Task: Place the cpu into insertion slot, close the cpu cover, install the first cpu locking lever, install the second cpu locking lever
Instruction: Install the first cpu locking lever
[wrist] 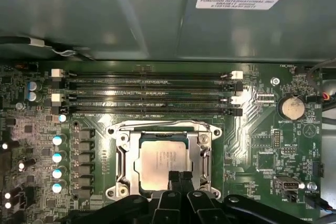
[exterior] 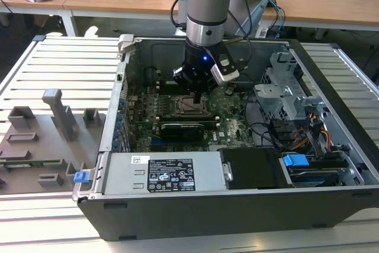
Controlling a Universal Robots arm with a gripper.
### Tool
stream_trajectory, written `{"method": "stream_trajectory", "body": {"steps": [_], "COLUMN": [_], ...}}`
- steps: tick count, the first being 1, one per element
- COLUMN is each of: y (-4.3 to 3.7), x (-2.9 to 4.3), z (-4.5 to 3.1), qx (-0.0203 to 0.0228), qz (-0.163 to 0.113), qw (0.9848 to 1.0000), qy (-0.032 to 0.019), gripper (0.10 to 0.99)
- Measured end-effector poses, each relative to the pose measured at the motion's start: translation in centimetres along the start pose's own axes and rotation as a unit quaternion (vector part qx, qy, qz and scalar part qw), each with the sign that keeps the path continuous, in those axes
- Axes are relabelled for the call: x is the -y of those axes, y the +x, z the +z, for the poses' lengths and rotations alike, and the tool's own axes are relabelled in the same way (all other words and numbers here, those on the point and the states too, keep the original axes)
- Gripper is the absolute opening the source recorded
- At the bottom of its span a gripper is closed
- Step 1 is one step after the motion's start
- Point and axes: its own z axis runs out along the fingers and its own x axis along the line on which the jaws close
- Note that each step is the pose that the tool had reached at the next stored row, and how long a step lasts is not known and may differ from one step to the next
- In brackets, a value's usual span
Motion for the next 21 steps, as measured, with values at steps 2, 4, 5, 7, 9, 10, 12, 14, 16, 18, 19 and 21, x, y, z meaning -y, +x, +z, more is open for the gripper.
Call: {"method": "stream_trajectory", "body": {"steps": [2, 4, 5, 7, 9, 10, 12, 14, 16, 18, 19, 21], "y": [0.0, -0.01, -0.01, -0.01, -0.02, -0.02, -0.02, -0.04, -0.05, -0.06, -0.06, -0.05], "x": [0.0, 0.0, 0.0, -0.01, -0.01, -0.01, -0.01, -0.01, -0.02, -0.02, -0.02, -0.02], "z": [-0.28, -0.52, -0.63, -0.9, -1.09, -1.22, -1.42, -2.1, -2.76, -2.76, -2.77, -2.79], "qx": [0.0, 0.0, 0.0, 0.0, 0.0, 0.0, 0.0, 0.0, 0.0, 0.0001, 0.0001, 0.0], "qz": [0.0, 0.0, 0.0, 0.0, 0.0, 0.0, 0.0, 0.0, 0.0, 0.0, 0.0, 0.0], "qw": [1.0, 1.0, 1.0, 1.0, 1.0, 1.0, 1.0, 1.0, 1.0, 1.0, 1.0, 1.0], "qy": [0.0002, 0.0006, 0.0008, 0.0014, 0.0018, 0.0021, 0.0027, 0.0049, 0.0068, 0.0066, 0.0067, 0.0068], "gripper": [0.106, 0.106, 0.106, 0.106, 0.106, 0.106, 0.106, 0.106, 0.106, 0.106, 0.106, 0.106]}}
